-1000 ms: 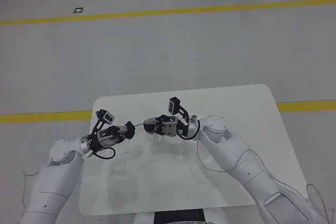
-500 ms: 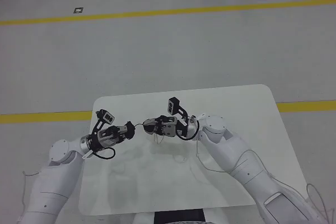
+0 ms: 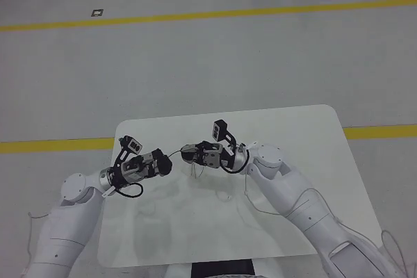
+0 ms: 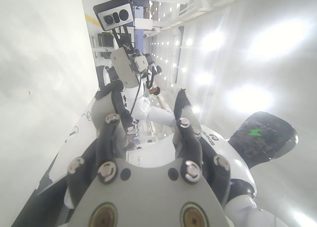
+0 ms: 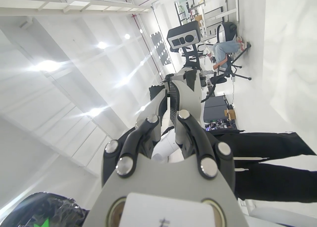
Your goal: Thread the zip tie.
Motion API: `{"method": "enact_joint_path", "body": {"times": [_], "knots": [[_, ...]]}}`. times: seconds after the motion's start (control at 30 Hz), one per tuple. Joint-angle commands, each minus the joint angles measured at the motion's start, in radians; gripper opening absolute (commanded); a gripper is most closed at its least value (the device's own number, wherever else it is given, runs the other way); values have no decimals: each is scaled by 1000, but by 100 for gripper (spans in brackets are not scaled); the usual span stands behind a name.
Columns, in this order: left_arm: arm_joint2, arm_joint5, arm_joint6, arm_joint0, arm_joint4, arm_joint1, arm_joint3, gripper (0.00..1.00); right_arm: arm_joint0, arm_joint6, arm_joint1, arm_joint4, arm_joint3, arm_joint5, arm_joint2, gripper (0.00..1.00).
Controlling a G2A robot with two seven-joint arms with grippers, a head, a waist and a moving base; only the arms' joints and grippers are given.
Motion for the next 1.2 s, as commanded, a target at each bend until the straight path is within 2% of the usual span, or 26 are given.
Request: {"method": "enact_joint_path", "body": {"times": [0.0, 0.07, 0.2, 0.47, 0.77, 0.8, 0.9, 1.17], "knots": [[0, 0, 0, 0, 0, 0, 0, 100, -6, -7, 1, 0, -5, 0, 3, 0], [0, 0, 0, 0, 0, 0, 0, 100, -12, -12, 2, 2, -9, -6, 8, 0], [11, 2, 50, 7, 24, -1, -19, 100, -23, -19, 3, 13, -15, -19, 16, 0], [30, -23, 98, 17, 21, -5, -26, 100, -34, -49, -2, 38, -23, -22, 8, 0], [33, -25, 102, 17, 20, -5, -29, 100, -38, -64, -3, 22, -34, -21, 0, 0], [38, -21, 125, 18, 26, -6, -36, 100, -44, -72, -3, 19, -45, -19, -1, 0], [43, -17, 141, 22, 33, -6, -46, 100, -50, -81, -2, 13, -60, -16, -2, 0], [45, -21, 142, 23, 38, -5, -50, 99, -55, -97, -1, -18, -73, -4, -9, 0]]}}
